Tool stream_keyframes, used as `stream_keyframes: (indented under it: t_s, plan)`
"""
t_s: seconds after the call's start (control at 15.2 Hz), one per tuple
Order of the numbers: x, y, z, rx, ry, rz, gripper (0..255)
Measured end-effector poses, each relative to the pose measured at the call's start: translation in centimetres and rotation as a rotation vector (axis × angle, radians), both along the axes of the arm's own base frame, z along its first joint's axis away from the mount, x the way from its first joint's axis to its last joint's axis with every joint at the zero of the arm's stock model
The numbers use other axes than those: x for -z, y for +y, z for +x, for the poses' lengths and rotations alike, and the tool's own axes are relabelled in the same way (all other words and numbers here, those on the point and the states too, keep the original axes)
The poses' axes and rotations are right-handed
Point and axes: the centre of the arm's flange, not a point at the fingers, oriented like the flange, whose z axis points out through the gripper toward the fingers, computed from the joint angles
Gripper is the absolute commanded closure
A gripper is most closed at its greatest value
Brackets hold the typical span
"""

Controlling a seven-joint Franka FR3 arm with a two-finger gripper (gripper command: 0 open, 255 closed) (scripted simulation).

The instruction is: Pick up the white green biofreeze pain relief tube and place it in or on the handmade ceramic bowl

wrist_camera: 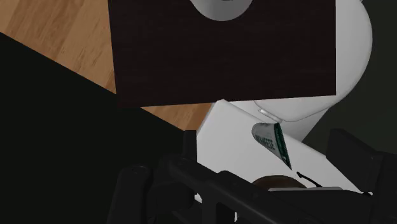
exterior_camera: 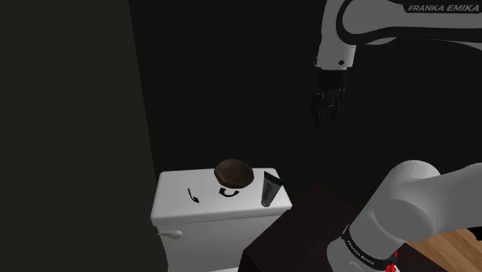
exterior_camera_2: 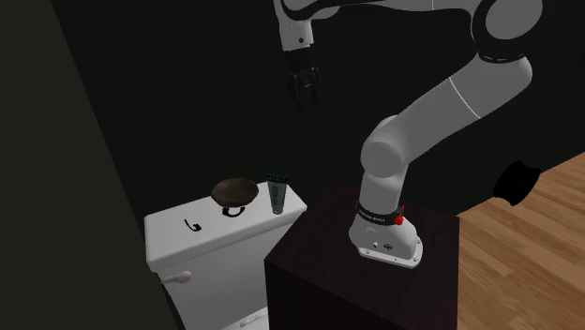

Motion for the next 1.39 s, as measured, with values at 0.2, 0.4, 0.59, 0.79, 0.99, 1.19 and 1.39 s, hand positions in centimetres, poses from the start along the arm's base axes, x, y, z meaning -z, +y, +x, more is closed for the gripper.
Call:
stream_keyframes:
  t_s: [0.2, 0.4, 0.59, 0.79, 0.99, 1.19, 1.39]
  plan:
    - [1.2, 1.0, 0.2, -0.001, -0.016, -0.004, 0]
    - [4.3, 2.7, 0.7, -0.003, -0.056, -0.015, 0]
    - [7.3, 4.5, 1.2, -0.005, -0.1, -0.026, 0]
    - [10.6, 6.4, 2.0, -0.007, -0.144, -0.038, 0]
    - [13.8, 8.3, 3.1, -0.008, -0.187, -0.049, 0]
    - [16.9, 10.1, 4.4, -0.01, -0.232, -0.061, 0]
    - [19.6, 11.4, 5.0, -0.012, -0.269, -0.069, 0]
